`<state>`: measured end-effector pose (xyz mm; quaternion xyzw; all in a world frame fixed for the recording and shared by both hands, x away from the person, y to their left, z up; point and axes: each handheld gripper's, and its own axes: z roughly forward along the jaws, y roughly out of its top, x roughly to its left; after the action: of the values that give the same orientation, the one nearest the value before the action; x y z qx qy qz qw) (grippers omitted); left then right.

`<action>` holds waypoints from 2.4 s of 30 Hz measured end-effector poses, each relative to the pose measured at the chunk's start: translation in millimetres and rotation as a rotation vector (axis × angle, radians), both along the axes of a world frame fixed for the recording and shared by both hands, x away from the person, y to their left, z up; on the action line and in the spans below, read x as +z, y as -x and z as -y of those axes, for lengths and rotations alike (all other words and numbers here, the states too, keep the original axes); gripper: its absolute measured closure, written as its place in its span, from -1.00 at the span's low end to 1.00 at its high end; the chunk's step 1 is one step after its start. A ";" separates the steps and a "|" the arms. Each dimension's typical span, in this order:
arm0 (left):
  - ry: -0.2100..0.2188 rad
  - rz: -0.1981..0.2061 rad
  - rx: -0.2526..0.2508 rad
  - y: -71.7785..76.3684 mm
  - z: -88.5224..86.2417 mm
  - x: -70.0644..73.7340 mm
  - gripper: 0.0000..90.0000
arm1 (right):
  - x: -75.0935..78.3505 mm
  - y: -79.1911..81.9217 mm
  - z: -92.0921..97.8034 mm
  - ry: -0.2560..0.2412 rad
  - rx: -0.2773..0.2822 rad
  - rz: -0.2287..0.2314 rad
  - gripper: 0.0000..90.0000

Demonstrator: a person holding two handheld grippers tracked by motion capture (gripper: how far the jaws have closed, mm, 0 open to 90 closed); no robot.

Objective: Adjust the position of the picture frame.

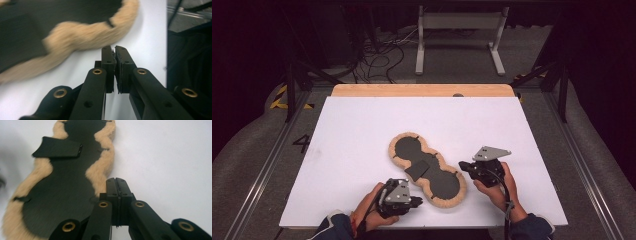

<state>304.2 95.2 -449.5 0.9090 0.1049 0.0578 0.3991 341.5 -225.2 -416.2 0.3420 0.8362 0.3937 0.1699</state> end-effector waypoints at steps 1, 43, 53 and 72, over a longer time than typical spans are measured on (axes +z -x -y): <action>-0.003 0.018 0.024 -3.2 -8.9 2.2 0.90 | -0.7 5.3 3.1 -0.008 0.003 -0.002 1.00; 0.050 0.003 0.552 -151.7 -63.4 -13.1 0.82 | -44.9 91.5 -51.2 0.045 0.159 -0.039 1.00; 0.025 -0.020 0.499 -150.6 -60.2 -14.2 0.91 | -44.0 83.0 -33.2 0.030 0.088 -0.060 1.00; 0.011 -0.011 0.488 -155.0 -63.8 -15.4 0.85 | -42.8 59.7 2.0 0.016 -0.082 -0.066 1.00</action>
<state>459.2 159.0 -465.0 0.8548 0.3240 0.1468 0.3778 281.8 -227.2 -459.0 0.3876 0.8296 0.3683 0.1610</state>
